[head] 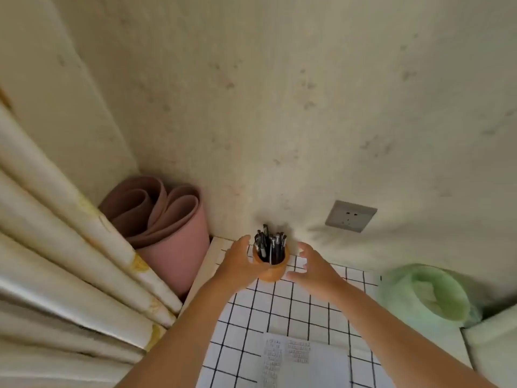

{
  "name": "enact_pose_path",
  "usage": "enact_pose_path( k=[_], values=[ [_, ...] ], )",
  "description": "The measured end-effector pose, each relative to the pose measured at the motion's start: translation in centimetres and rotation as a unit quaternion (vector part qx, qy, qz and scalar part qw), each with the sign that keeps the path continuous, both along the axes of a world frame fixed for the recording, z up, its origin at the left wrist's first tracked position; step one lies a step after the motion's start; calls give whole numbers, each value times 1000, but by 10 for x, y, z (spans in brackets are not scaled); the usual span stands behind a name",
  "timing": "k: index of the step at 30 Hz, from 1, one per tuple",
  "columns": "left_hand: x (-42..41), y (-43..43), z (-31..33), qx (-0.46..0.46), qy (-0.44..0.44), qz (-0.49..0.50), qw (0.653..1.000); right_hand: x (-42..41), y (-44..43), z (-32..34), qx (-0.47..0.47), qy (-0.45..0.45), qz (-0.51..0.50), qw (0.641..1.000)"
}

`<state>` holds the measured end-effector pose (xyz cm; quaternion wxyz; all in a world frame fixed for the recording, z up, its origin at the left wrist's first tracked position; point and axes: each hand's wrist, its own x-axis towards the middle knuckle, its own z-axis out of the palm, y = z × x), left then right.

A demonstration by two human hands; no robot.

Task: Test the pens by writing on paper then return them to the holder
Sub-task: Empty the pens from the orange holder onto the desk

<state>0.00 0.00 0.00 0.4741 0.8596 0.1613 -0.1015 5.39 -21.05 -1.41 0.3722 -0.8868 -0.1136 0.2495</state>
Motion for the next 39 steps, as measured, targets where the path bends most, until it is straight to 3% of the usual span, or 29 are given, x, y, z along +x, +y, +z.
enact_pose_path(
  k=[10,15,22,30,36,39],
  values=[
    [12,-21,-74,-139,-179,3,974,10,33,-93,199,-59,-22,978],
    [11,-20,-98,-121,-243,15,962,4,42,-110,219,-148,-78,961],
    [-30,-34,-85,-107,-250,-20,962,-48,16,-84,290,-250,-68,921],
    [-119,-74,-66,-83,-198,-120,969,-151,-50,-63,196,-224,-97,950],
    [-165,-100,-74,-71,-168,-114,977,-206,-83,-58,106,-304,-105,941],
    [-174,-106,-77,-24,-198,-105,974,-209,-99,-61,18,-371,-80,925]
  ],
)
